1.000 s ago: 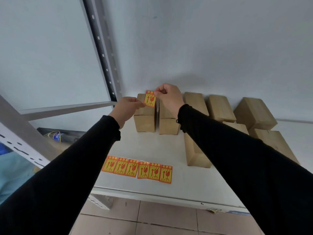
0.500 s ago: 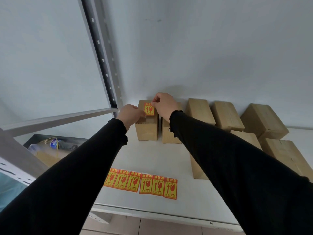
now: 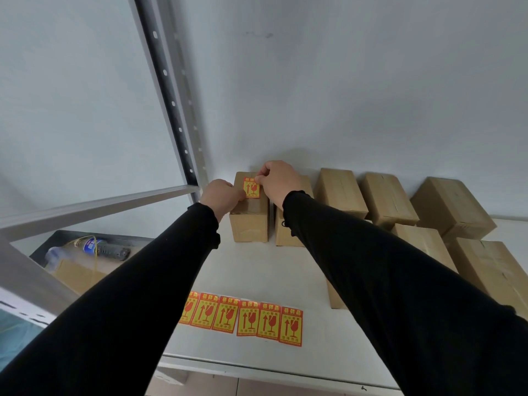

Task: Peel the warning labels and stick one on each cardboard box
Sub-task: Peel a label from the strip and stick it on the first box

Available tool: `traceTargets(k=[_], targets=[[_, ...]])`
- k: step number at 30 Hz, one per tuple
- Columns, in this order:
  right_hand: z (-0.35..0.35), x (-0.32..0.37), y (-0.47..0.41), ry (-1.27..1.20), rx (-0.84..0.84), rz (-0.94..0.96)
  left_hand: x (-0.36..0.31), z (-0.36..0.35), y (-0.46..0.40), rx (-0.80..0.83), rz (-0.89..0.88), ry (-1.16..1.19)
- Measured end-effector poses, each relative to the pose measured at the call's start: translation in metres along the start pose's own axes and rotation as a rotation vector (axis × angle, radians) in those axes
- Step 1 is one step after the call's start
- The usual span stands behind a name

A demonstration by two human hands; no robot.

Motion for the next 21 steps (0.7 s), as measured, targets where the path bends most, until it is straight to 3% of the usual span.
traceTargets(k=[17, 21], targets=[[-0.0029, -0.0006, -0.0054, 0.110, -0.064, 0.058, 0.0022, -0.0022, -0.0068, -0.056, -0.122, -0.064], [0.0017, 0.0013, -0.0021, 0.164, 0.010, 0.116, -0.0007, -0.0007, -0.0083, -0.051, -0.186, -0.065]])
Point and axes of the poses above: each hand's wrist, its own y-axis away from the middle knuckle, its own z-axis out of the back of the hand, x = y × z, the point moved 4 cm from there along -y, towards the middle knuckle, and after that the axes turned 9 degrees about -y, right-handed, at the moved point
